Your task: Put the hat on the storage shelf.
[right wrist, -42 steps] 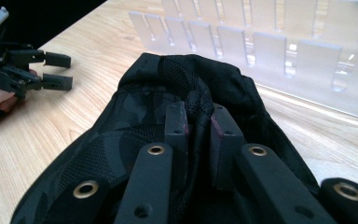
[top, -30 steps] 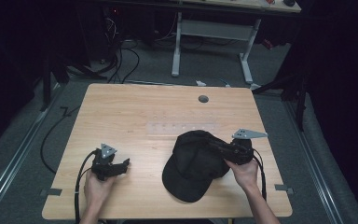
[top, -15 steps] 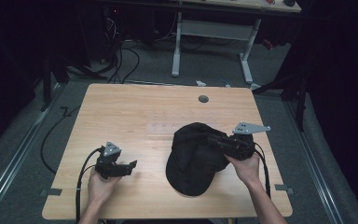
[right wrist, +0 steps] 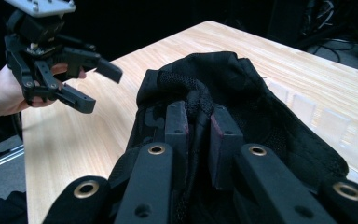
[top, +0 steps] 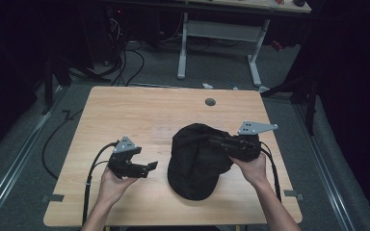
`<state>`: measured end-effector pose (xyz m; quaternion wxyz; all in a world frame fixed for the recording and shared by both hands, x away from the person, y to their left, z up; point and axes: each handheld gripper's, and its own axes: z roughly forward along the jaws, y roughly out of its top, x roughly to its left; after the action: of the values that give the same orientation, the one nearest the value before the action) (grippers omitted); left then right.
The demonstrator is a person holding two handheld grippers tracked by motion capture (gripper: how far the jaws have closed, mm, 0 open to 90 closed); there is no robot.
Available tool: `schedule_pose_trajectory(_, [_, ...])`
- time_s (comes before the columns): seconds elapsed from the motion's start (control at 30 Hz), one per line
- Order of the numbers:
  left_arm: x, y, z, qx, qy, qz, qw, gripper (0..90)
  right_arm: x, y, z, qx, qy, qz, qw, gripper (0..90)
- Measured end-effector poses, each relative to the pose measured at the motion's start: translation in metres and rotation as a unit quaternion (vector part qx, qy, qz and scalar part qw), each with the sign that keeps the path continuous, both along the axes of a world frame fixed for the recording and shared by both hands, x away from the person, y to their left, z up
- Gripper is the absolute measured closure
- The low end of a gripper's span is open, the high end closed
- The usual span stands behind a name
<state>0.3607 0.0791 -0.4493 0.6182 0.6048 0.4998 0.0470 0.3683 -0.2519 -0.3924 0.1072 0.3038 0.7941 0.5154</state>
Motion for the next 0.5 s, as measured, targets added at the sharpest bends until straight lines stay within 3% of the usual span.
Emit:
schedule_pose_trajectory(0.33, [0.008, -0.028, 0.021, 0.007, 0.006, -0.067, 0.9977, 15.2, 0.003, 0.010, -0.001, 0.005, 0.002, 0.037, 0.9993, 80.4])
schedule_pose_trajectory(0.5, [0.014, -0.036, 0.025, 0.007, 0.013, -0.080, 0.9967, 15.2, 0.005, 0.013, 0.002, 0.004, 0.002, 0.055, 0.9985, 80.4])
